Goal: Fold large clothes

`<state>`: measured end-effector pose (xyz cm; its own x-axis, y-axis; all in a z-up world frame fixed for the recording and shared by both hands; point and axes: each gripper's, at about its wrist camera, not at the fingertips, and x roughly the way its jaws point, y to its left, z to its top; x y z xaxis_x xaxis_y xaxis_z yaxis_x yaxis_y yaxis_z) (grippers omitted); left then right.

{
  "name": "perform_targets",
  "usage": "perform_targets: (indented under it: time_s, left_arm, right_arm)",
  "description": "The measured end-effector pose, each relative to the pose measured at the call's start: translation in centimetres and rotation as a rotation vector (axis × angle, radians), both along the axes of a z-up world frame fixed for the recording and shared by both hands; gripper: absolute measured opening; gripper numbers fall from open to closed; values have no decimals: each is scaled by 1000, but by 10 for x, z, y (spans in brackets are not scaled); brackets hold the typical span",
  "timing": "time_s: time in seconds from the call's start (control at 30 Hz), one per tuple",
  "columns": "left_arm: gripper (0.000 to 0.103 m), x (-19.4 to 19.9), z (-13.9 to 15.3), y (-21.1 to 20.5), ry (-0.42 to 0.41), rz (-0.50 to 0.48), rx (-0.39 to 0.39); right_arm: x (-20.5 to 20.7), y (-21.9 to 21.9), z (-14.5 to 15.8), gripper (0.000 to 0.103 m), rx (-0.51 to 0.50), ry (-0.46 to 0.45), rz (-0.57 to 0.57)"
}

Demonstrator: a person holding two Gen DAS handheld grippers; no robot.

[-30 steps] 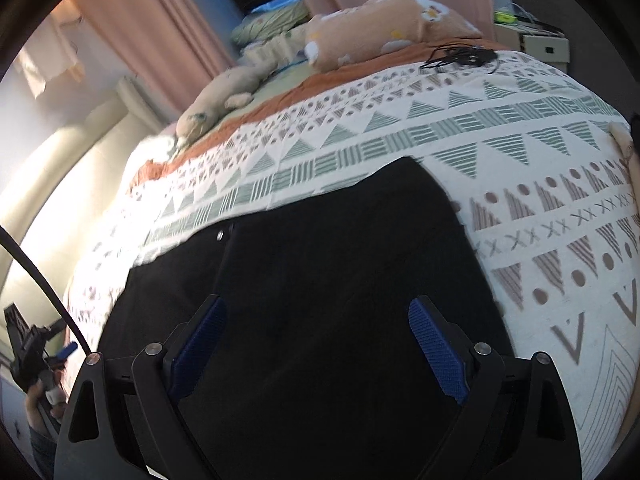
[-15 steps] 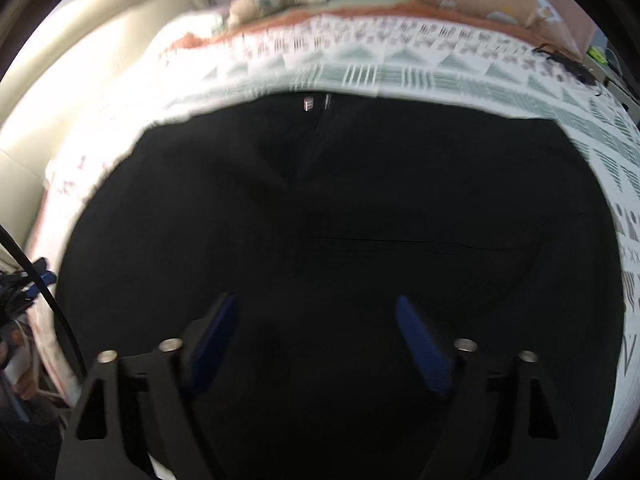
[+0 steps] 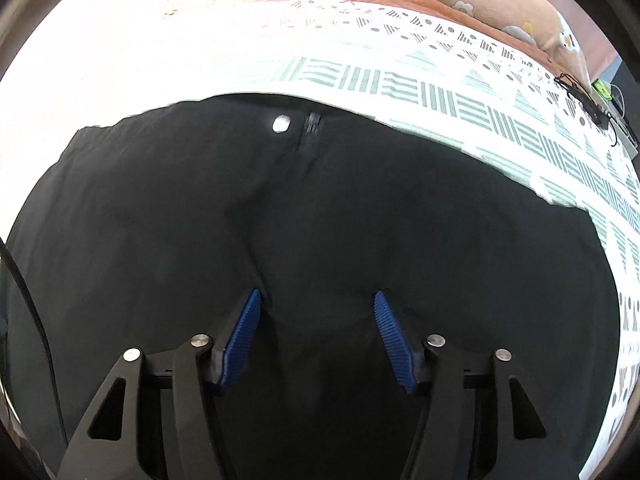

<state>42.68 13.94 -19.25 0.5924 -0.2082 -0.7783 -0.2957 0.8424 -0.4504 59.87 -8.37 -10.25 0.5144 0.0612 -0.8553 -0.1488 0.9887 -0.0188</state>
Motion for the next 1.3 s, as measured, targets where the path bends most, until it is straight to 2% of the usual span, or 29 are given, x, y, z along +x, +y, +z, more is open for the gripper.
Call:
perform_targets:
  time_s: [0.13, 0.3, 0.4, 0.57, 0.6, 0.67, 0.7, 0.73, 0.8, 0.87, 0.93, 1.13, 1.3]
  left_arm:
    - [57, 3, 0, 3, -9, 16, -3]
    - [57, 2, 5, 8, -19, 48, -13]
    - [57, -9, 11, 14, -38, 71, -41]
    - [57, -26, 15, 23, -42, 86, -104]
    - [57, -28, 14, 24, -42, 85, -122]
    - [57, -36, 14, 25, -33, 85, -142]
    - [57, -41, 14, 24, -26, 83, -147]
    - [57, -45, 15, 22, -20, 84, -143]
    - [58, -55, 16, 18, -12, 86, -122]
    - [68, -63, 18, 14, -18, 75, -124]
    - [93, -69, 17, 10, -22, 63, -133]
    - [94, -85, 10, 6, -9, 59, -159]
    - [94, -95, 1, 9, -21, 53, -256]
  right_arm:
    - [23, 2, -3, 44, -31, -23, -33]
    - [37, -2, -3, 43, -18, -20, -65]
    - [43, -10, 15, 43, 20, -45, -74]
    - [12, -34, 36, 43, 88, -75, -85]
    - [2, -35, 39, 47, 105, -81, -84]
    - [-20, -37, 47, 65, 144, -100, -81]
    - [-27, -39, 50, 82, 156, -106, -76]
    - [-34, -40, 52, 85, 172, -113, -73]
    - [-53, -43, 54, 85, 201, -111, -72]
    - [-73, -48, 55, 85, 228, -103, -70]
    - [-91, -52, 52, 85, 248, -95, -66]
    - [-149, -70, 61, 85, 323, -80, -61]
    - [-189, -70, 58, 85, 369, -76, -52]
